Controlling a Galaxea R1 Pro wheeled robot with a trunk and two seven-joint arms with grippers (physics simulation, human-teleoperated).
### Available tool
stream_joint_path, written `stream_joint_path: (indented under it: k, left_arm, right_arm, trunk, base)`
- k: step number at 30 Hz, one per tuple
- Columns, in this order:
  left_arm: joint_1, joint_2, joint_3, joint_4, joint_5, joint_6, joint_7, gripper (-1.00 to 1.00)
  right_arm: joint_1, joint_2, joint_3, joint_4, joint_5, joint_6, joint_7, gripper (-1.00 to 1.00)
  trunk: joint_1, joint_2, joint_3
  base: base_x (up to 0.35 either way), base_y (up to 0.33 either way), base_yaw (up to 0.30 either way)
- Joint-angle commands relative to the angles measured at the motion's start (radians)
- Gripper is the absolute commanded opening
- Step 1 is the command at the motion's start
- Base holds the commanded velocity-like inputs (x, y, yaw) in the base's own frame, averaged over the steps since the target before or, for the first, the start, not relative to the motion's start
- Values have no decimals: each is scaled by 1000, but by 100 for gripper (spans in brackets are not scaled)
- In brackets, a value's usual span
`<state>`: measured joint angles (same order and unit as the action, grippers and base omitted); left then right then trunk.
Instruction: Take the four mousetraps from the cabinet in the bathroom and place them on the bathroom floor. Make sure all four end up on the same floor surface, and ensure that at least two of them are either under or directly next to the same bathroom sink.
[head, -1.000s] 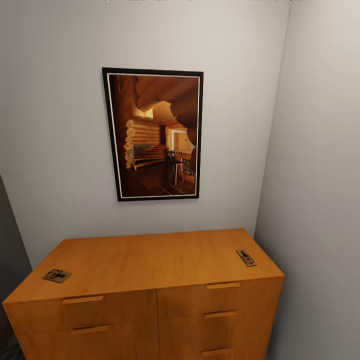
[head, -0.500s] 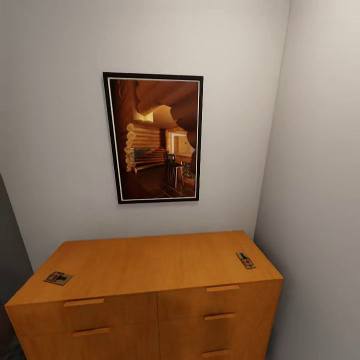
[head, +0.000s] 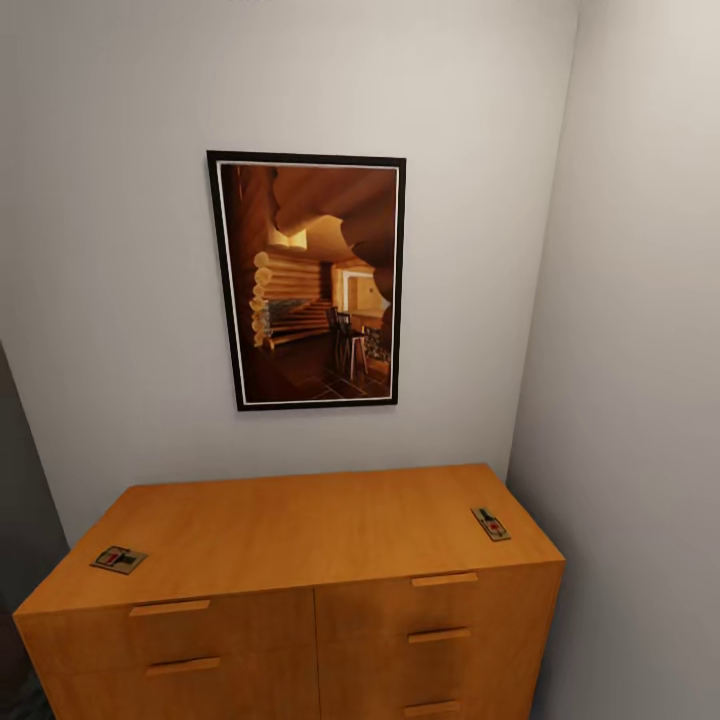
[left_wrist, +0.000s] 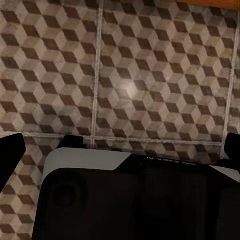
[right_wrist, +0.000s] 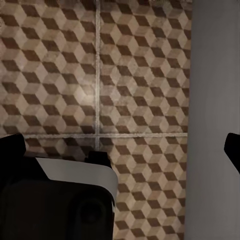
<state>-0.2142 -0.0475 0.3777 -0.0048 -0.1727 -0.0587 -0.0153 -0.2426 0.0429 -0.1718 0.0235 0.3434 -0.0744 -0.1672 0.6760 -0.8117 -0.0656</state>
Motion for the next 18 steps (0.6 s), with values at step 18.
stream_joint_path:
  k: [18]
  left_arm:
    - [-1, 2, 9, 0, -10, -4, -3, 100]
  right_arm:
    - [-1, 0, -8, 3, 8, -7, -5, 100]
  trunk:
    - [0, -1, -2]
  base:
    - [23, 0, 0]
